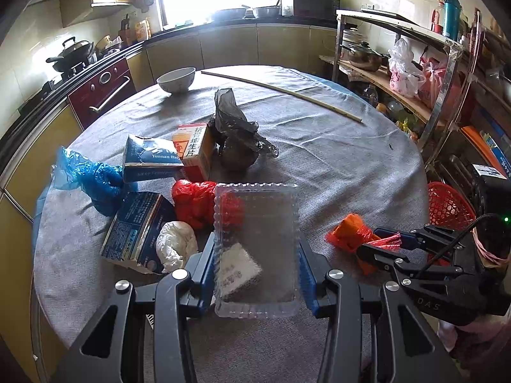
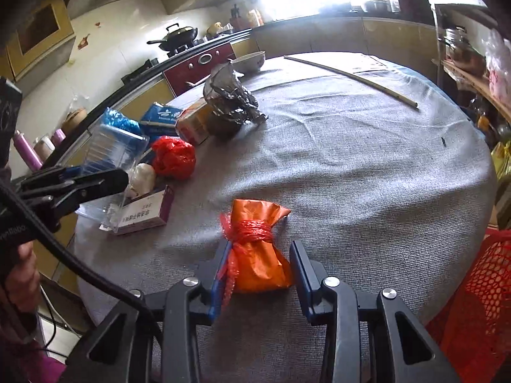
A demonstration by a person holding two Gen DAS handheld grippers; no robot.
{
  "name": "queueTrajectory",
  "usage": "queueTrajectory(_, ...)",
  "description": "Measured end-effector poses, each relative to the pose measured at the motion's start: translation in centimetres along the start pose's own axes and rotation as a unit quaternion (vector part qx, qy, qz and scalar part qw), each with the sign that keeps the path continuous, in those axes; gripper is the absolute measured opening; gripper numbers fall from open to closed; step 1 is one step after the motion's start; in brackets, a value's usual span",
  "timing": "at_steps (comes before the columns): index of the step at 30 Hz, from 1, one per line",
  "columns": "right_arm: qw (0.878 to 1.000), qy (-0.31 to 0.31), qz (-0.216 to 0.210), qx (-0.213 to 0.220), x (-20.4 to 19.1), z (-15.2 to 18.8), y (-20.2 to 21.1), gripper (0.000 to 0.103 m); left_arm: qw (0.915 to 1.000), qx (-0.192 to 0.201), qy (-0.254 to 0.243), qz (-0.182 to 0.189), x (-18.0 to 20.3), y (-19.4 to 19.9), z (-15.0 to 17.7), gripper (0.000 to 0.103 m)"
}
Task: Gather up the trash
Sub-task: 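Lift the clear tray with the left tool while the right tool lifts the orange bag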
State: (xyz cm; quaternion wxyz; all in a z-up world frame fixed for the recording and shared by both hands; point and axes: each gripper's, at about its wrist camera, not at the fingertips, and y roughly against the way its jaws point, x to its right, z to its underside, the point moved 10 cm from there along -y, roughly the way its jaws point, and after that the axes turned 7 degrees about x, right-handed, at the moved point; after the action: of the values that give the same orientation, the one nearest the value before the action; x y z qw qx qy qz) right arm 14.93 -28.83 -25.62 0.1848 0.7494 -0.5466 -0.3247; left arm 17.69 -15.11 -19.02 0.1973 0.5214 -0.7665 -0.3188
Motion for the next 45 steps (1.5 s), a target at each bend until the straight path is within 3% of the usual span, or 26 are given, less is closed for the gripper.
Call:
queueTrajectory(8,0.993,-0.099,-0.046,0.036,2.9,-1.2,2.4,0.033,0.9988,-0.005,-0.041,0.027,3.2,-0.1,-0.7,0.047)
queueTrajectory(13,0.984,-0.159,-0.038,0.072,7.7,-1.3,6.1,0.033,0.9943,-0.002,-0.090,0.058,7.7,-0.9,-2.4,0.048)
queueTrajectory(18,0.970,-0.212,-0.043,0.106,11.1,-0.5,9.6,0.033,0.9939,-0.009,-0.075,0.080,9.6,-1.7,-3.6,0.048)
queueTrajectory(22,0.977,-0.192,-0.018,0.091,11.0,-0.4,9.8,0.036,0.9946,-0.016,-0.069,0.076,9.8,-1.9,-3.4,0.048)
queueTrajectory(23,0.979,-0.185,-0.011,0.089,10.8,-0.7,9.5,0.039,0.9947,-0.017,-0.068,0.075,9.7,-1.9,-3.2,0.048)
queueTrajectory(25,0.983,-0.162,0.001,0.085,10.1,-1.4,8.8,0.057,0.9952,-0.020,-0.065,0.071,9.5,-1.8,-2.9,0.048)
queueTrajectory(28,0.989,-0.115,0.006,0.088,8.6,-2.6,7.7,0.067,0.9958,-0.023,-0.061,0.065,8.9,-1.7,-2.4,0.048)
queueTrajectory(37,1.000,-0.020,0.014,0.013,5.8,-1.8,2.1,0.066,0.9970,-0.030,-0.035,0.062,6.7,-1.5,-1.3,0.048)
queueTrajectory(38,1.000,-0.007,0.026,0.002,5.8,-1.4,1.4,0.063,0.9971,-0.030,-0.033,0.062,6.5,-1.5,-1.2,0.048)
queueTrajectory(40,0.998,0.039,0.052,-0.003,5.5,-1.2,1.0,0.042,0.9972,-0.029,-0.027,0.063,6.0,-1.4,-1.2,0.048)
queueTrajectory(45,0.998,0.020,0.066,0.009,6.4,-1.2,1.4,0.036,0.9975,-0.027,-0.020,0.062,5.5,-1.2,-1.2,0.048)
